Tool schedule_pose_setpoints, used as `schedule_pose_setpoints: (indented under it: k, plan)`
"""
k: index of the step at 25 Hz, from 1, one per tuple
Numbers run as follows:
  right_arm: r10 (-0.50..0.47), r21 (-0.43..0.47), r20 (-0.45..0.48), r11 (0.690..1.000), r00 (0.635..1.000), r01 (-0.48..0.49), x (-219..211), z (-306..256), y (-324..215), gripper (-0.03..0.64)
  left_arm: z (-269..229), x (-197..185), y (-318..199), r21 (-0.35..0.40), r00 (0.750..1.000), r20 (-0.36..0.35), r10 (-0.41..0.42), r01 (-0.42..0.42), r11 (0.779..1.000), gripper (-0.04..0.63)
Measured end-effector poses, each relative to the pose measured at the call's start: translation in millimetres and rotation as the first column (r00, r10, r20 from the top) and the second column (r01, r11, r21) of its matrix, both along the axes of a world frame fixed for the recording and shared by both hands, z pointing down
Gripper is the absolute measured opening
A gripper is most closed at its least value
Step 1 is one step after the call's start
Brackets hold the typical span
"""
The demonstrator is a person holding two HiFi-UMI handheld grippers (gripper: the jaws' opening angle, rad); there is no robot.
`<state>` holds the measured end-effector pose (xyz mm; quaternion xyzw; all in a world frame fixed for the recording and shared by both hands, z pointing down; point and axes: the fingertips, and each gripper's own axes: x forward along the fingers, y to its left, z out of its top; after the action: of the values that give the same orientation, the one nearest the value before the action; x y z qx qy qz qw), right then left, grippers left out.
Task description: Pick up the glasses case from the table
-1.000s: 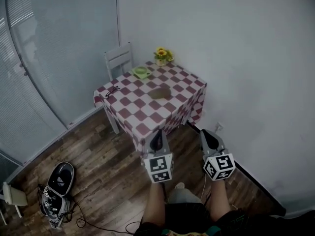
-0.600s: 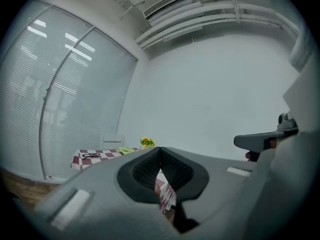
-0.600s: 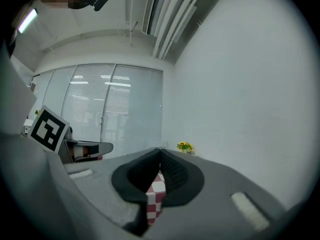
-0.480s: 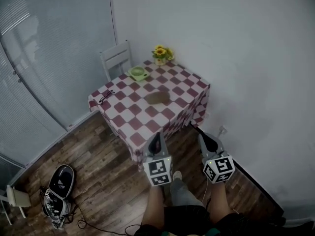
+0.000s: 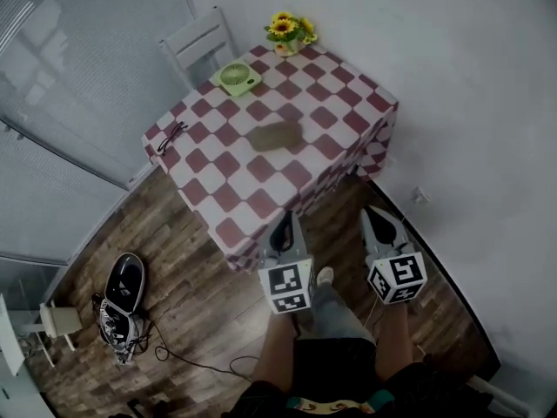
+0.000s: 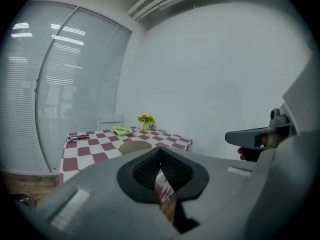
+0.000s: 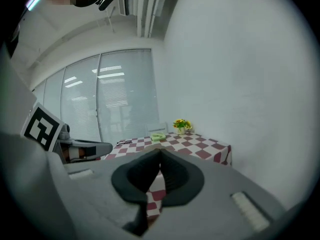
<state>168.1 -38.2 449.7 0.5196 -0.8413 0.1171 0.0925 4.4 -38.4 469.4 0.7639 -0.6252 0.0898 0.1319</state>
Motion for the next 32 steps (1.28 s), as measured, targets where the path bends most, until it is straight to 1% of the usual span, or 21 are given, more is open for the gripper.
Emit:
schedule_pose_setpoints:
  k: [2, 5, 7, 8, 12, 15, 19, 23, 26, 30, 32]
  plan:
    - [-0.014, 0.010, 0.027, 1.000, 1.000, 0.014, 5, -2, -20, 0.003, -6, 5, -20, 0.009, 1.000, 0.008, -0.011, 0.010, 1.000, 0.011]
    - [-0.016, 0.024, 0.073, 1.000, 0.997, 0.014, 18, -6, -49, 0.003, -18, 10, -43, 0.024, 0.999, -0.002, -0.042, 0.042, 0.999, 0.011]
    - [-0.024, 0.033, 0.099, 0.999, 0.995, 0.021, 22, -11, -64, 0.003, -25, 11, -54, 0.033, 0.998, 0.018, -0.057, 0.057, 0.998, 0.011]
    - [-0.034, 0.038, 0.106, 0.999, 0.994, 0.030, 23, -14, -71, 0.003, -29, 12, -58, 0.037, 0.998, 0.026, -0.058, 0.057, 0.998, 0.011]
    - [-0.074, 0.072, 0.129, 0.995, 0.989, 0.065, 24, -30, -92, 0.003, -46, 20, -78, 0.056, 0.999, 0.015, -0.045, 0.044, 0.998, 0.011]
    - [-0.115, 0.104, 0.153, 0.990, 0.982, 0.100, 24, -41, -101, 0.003, -54, 25, -91, 0.075, 0.998, 0.035, -0.056, 0.053, 0.996, 0.011]
    - [-0.109, 0.117, 0.146, 0.989, 0.983, 0.092, 33, -50, -117, 0.003, -59, 34, -110, 0.082, 0.998, 0.053, -0.047, 0.042, 0.996, 0.011]
    - [-0.117, 0.142, 0.125, 0.985, 0.985, 0.099, 36, -61, -130, 0.003, -54, 42, -126, 0.064, 0.998, 0.055, -0.030, 0.027, 0.998, 0.011]
    - [-0.130, 0.142, 0.115, 0.983, 0.985, 0.113, 33, -61, -142, 0.003, -51, 43, -139, 0.058, 0.998, 0.054, -0.034, 0.030, 0.998, 0.011]
    - [-0.149, 0.149, 0.147, 0.981, 0.978, 0.127, 27, -56, -156, 0.003, -37, 41, -150, 0.043, 0.997, 0.062, -0.035, 0.032, 0.999, 0.011]
    - [-0.183, 0.154, 0.145, 0.975, 0.972, 0.160, 17, -53, -161, 0.003, -28, 36, -154, 0.032, 0.997, 0.056, -0.048, 0.046, 0.998, 0.011]
